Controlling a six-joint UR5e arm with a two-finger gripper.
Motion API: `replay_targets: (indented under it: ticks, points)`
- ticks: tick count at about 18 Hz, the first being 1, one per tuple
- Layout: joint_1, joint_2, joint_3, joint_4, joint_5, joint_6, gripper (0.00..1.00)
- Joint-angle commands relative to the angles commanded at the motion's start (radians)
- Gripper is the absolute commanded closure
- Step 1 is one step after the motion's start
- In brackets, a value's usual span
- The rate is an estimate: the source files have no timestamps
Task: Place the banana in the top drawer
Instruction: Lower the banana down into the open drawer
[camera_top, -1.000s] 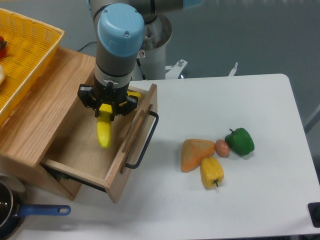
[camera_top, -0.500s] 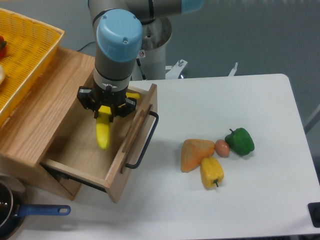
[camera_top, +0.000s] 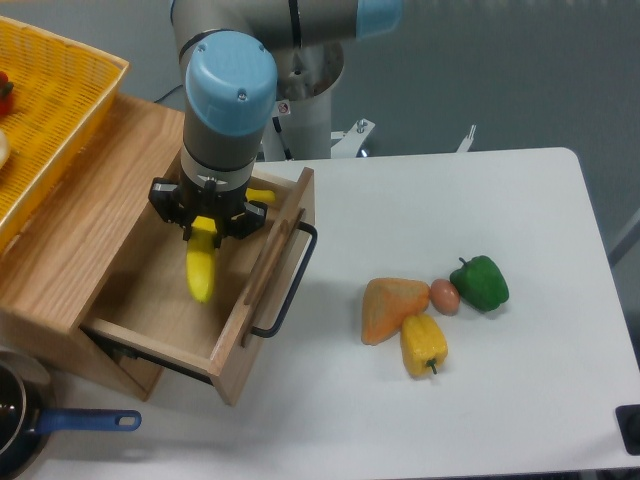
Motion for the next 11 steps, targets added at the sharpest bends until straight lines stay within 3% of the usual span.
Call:
replay_targets:
  ticks: [11]
  points:
    - [-0.008,-0.006,-0.003,-0.002,0.002,0.0,0.59]
